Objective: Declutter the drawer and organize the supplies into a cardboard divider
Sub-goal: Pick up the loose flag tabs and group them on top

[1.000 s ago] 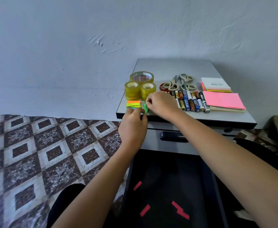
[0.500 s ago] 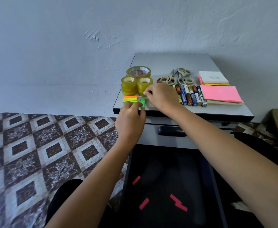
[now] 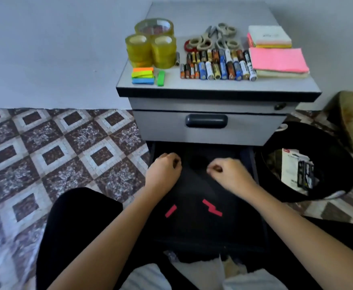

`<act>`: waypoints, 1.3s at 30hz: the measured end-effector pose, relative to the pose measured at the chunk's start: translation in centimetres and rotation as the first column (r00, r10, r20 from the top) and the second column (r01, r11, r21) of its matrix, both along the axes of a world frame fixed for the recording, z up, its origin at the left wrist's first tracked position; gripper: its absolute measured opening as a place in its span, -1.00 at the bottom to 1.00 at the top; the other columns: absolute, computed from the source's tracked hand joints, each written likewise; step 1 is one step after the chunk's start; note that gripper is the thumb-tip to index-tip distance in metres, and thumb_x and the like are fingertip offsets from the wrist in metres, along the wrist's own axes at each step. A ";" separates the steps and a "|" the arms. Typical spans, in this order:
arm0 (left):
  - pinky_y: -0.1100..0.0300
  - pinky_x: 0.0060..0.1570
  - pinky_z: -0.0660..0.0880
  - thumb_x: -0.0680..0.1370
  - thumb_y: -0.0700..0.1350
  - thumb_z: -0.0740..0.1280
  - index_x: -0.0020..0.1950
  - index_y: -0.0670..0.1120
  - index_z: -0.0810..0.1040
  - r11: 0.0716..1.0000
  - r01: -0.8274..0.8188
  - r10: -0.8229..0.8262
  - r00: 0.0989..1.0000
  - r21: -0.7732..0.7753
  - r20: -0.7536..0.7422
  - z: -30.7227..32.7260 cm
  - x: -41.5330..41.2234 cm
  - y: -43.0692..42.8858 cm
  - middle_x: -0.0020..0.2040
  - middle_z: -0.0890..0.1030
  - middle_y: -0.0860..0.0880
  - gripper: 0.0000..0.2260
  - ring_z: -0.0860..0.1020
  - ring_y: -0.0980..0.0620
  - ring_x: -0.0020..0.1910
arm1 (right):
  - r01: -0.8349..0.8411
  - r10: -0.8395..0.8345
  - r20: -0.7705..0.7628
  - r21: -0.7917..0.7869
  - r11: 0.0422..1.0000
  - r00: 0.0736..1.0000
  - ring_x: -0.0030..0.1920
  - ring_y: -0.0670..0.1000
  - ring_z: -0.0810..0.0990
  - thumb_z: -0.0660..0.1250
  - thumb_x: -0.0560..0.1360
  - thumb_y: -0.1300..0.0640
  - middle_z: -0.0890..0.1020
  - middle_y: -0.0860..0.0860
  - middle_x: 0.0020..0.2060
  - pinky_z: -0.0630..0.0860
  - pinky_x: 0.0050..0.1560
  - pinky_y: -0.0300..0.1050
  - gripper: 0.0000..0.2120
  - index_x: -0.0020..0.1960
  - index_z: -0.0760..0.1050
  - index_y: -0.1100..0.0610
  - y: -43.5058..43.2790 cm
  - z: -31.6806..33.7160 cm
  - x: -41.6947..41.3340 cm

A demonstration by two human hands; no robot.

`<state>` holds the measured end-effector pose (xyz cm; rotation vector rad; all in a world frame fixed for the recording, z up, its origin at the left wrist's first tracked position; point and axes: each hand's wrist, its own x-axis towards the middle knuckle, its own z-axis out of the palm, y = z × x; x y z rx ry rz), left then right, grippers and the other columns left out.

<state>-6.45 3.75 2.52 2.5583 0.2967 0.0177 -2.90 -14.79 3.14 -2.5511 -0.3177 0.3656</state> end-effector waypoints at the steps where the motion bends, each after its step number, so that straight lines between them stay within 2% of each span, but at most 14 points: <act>1: 0.12 -0.05 0.48 0.54 -0.10 0.24 0.12 -0.07 0.57 1.000 0.021 -0.020 0.992 0.004 -0.127 -1.6 -0.2 -0.1 0.08 0.59 -0.09 -0.79 0.55 -0.11 0.06 | -0.006 0.003 -0.070 -0.051 0.999 0.998 0.02 0.05 0.64 0.35 0.47 0.05 0.69 0.03 -0.03 0.55 0.04 -0.08 -0.85 0.00 0.64 0.04 -0.6 -2.2 -0.6; 3: 0.08 -0.04 0.52 0.54 -0.12 0.23 0.11 -0.12 0.55 0.996 0.092 -0.081 0.941 0.018 -0.329 -4.7 -1.0 -0.1 0.06 0.61 -0.14 -0.79 0.57 -0.15 0.07 | -0.053 0.027 -0.192 -0.133 0.990 0.981 0.04 0.05 0.63 0.34 0.49 0.08 0.67 0.05 0.02 0.54 0.04 -0.09 -0.81 0.07 0.62 0.09 -1.5 -5.8 -1.8; 5: 0.02 -0.02 0.53 0.54 -0.12 0.23 0.10 -0.19 0.51 0.982 0.183 -0.142 0.872 0.042 -0.469 -7.3 -2.2 -0.1 0.06 0.59 -0.18 -0.79 0.56 -0.18 0.07 | -0.103 0.049 -0.279 -0.181 0.978 0.959 0.04 0.06 0.62 0.33 0.49 0.09 0.65 0.06 0.03 0.54 0.00 -0.07 -0.80 0.09 0.60 0.11 -2.1 -8.4 -2.8; 9: -0.02 0.07 0.47 0.59 -0.06 0.21 0.20 -0.22 0.43 0.950 0.280 -0.147 0.794 0.141 -0.590 -10.6 -4.0 0.1 0.19 0.48 -0.21 -0.72 0.51 -0.19 0.15 | -0.180 0.088 -0.298 -0.298 0.938 0.951 0.10 0.15 0.55 0.31 0.50 0.11 0.52 0.10 0.10 0.50 0.02 -0.01 -0.76 0.13 0.48 0.18 -2.3 -11.9 -4.2; 11: -0.01 0.06 0.45 0.62 -0.05 0.17 0.19 -0.22 0.46 0.944 0.276 -0.117 0.795 0.183 -0.595 -11.4 -4.5 0.1 0.19 0.47 -0.21 -0.73 0.51 -0.18 0.15 | -0.165 0.084 -0.261 -0.306 0.938 0.962 0.11 0.19 0.54 0.26 0.52 0.18 0.50 0.14 0.12 0.47 0.01 0.00 -0.79 0.14 0.42 0.21 -2.1 -12.8 -4.7; 15: 0.02 0.02 0.47 0.58 -0.20 0.17 0.13 -0.20 0.50 0.951 0.248 -0.100 0.812 0.185 -0.575 -12.0 -4.6 -0.2 0.16 0.50 -0.17 -0.81 0.53 -0.17 0.13 | -0.128 0.047 -0.265 -0.297 0.946 0.963 0.12 0.20 0.55 0.21 0.54 0.24 0.53 0.19 0.11 0.46 0.03 -0.02 -0.83 0.11 0.45 0.25 -1.9 -13.5 -4.6; 18: 0.01 0.01 0.47 0.55 -0.22 0.19 0.07 -0.22 0.50 0.972 0.202 -0.101 0.823 0.122 -0.560 -12.1 -4.3 -0.2 0.13 0.51 -0.19 -0.83 0.53 -0.18 0.10 | -0.061 -0.009 -0.280 -0.239 0.969 0.960 0.08 0.18 0.56 0.24 0.52 0.21 0.55 0.17 0.06 0.47 0.01 -0.04 -0.87 0.04 0.49 0.22 -2.3 -14.0 -4.6; 21: 0.03 -0.03 0.47 0.55 -0.21 0.21 0.01 -0.23 0.51 0.997 0.070 -0.044 0.858 0.030 -0.512 -11.8 -3.7 0.2 0.06 0.57 -0.21 -0.86 0.55 -0.21 0.04 | -0.031 -0.019 -0.266 -0.181 0.983 0.964 0.02 0.12 0.55 0.31 0.50 0.19 0.55 0.11 0.01 0.45 -0.03 -0.08 -0.92 -0.03 0.51 0.18 -2.6 -14.2 -4.7; 24: 0.09 -0.01 0.48 0.54 -0.23 0.23 -0.05 -0.24 0.54 0.995 -0.074 0.036 0.887 -0.065 -0.461 -11.4 -2.3 1.0 0.05 0.60 -0.22 -0.88 0.57 -0.20 0.05 | -0.054 0.017 -0.253 -0.140 0.989 0.967 0.02 0.11 0.56 0.32 0.49 0.18 0.58 0.10 0.00 0.47 -0.02 -0.07 -0.92 -0.02 0.53 0.16 -2.3 -14.1 -4.5; 27: 0.10 0.04 0.47 0.53 -0.28 0.21 -0.24 -0.18 0.47 0.988 -0.122 0.074 0.910 -0.094 -0.407 -11.4 -1.1 1.5 0.08 0.60 -0.22 -0.84 0.55 -0.18 0.13 | -0.069 0.030 -0.268 -0.137 0.988 0.963 0.02 0.13 0.58 0.30 0.50 0.18 0.61 0.10 0.00 0.49 -0.05 -0.06 -0.87 0.04 0.50 0.16 -2.0 -14.2 -4.1; 29: 0.03 -0.01 0.48 0.53 -0.32 0.17 -0.13 -0.21 0.47 0.986 -0.150 0.109 0.914 -0.077 -0.391 -11.3 -0.9 1.3 0.08 0.58 -0.25 -0.90 0.55 -0.23 0.07 | -0.068 0.030 -0.279 -0.127 0.990 0.960 0.02 0.14 0.59 0.28 0.51 0.18 0.63 0.11 0.01 0.49 -0.05 -0.06 -0.79 0.14 0.44 0.14 -1.9 -14.3 -4.0; 32: 0.00 -0.01 0.45 0.55 -0.33 0.13 0.24 -0.27 0.39 0.979 -0.203 0.179 0.911 -0.027 -0.372 -11.4 -0.9 0.8 0.12 0.54 -0.27 -0.74 0.53 -0.26 0.09 | -0.118 0.075 -0.257 -0.154 0.981 0.963 0.08 0.14 0.56 0.23 0.53 0.17 0.60 0.12 0.07 0.47 0.00 -0.06 -0.70 0.26 0.42 0.11 -1.7 -14.5 -4.1; 36: -0.01 -0.04 0.46 0.56 -0.35 0.13 0.13 -0.33 0.45 0.981 -0.179 0.195 0.891 0.075 -0.410 -11.8 -0.7 0.2 0.08 0.55 -0.29 -0.80 0.54 -0.25 0.06 | -0.153 0.101 -0.225 -0.226 0.962 0.969 0.11 0.15 0.53 0.18 0.56 0.15 0.54 0.11 0.10 0.45 0.03 -0.05 -0.77 0.19 0.48 0.12 -1.3 -14.8 -4.4; 39: 0.00 -0.02 0.47 0.57 -0.34 0.13 0.14 -0.31 0.47 0.976 -0.183 0.217 0.872 0.119 -0.440 -11.9 -0.7 -0.2 0.15 0.49 -0.27 -0.80 0.53 -0.23 0.07 | -0.153 0.098 -0.217 -0.254 0.955 0.971 0.14 0.16 0.48 0.17 0.55 0.16 0.51 0.12 0.10 0.45 0.08 -0.03 -0.78 0.14 0.48 0.16 -1.3 -14.9 -4.6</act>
